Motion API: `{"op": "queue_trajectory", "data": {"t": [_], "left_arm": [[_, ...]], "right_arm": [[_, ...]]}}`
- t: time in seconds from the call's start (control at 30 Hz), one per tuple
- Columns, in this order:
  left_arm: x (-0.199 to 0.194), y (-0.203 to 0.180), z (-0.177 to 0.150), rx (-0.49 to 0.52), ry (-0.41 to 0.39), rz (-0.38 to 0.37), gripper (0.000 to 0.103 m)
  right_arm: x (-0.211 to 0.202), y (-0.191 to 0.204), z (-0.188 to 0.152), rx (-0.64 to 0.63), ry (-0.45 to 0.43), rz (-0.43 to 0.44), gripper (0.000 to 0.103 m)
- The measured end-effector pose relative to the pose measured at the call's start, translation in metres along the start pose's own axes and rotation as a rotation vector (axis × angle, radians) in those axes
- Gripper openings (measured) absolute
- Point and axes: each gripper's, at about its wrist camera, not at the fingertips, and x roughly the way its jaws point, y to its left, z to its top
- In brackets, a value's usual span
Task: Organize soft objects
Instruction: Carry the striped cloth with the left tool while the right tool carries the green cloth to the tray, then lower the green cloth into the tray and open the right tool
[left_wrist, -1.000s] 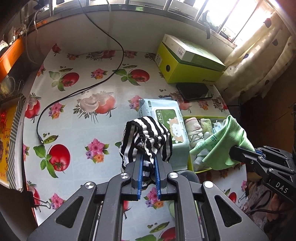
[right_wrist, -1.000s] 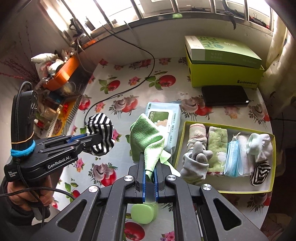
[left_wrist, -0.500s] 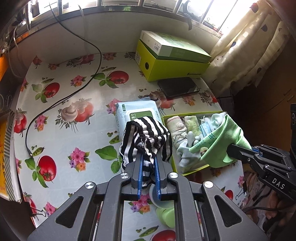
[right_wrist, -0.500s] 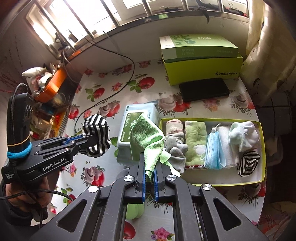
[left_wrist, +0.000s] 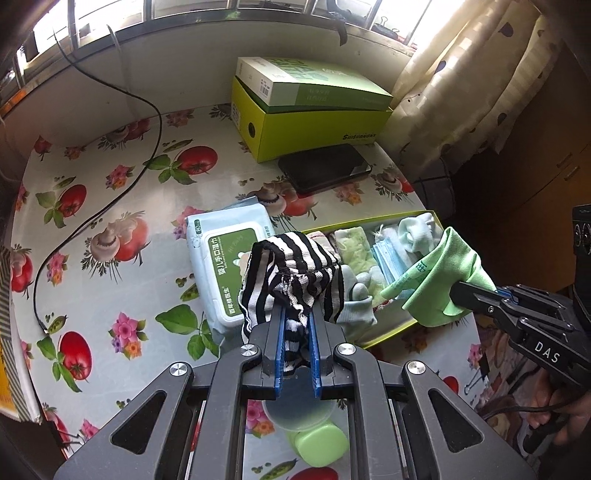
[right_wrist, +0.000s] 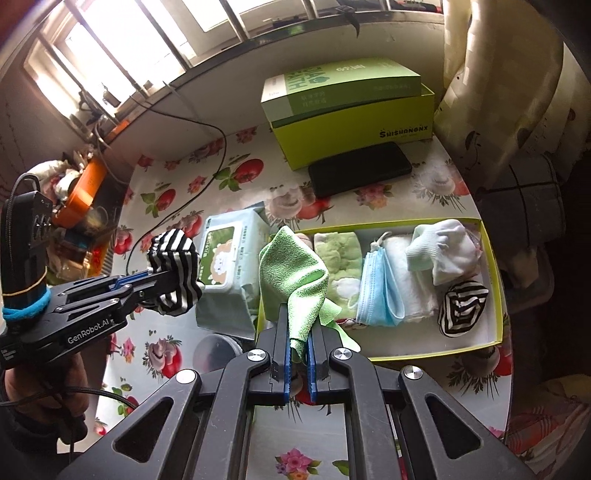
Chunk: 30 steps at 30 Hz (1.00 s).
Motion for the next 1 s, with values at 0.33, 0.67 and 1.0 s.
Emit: {"op": "queue_trajectory", "data": {"t": [0.33, 0.67, 1.0], "left_arm": [[0.009, -0.019, 0.008, 0.030, 0.011, -0.015, 0.012], [0.015, -0.032, 0.016, 0.053, 0.017, -0.027, 0.012], [0.022, -0.043, 0.019, 0.078, 0.031, -0.029, 0.012]], "right_arm": [[-0.010, -0.043, -0.004, 0.080, -0.023, -0.058, 0.007], [-0.018, -0.080, -0.008, 0.137, -0.034, -0.109, 0.007], [0.027, -0.083, -0.012, 0.121, 0.046, -0.093, 0.007]]}}
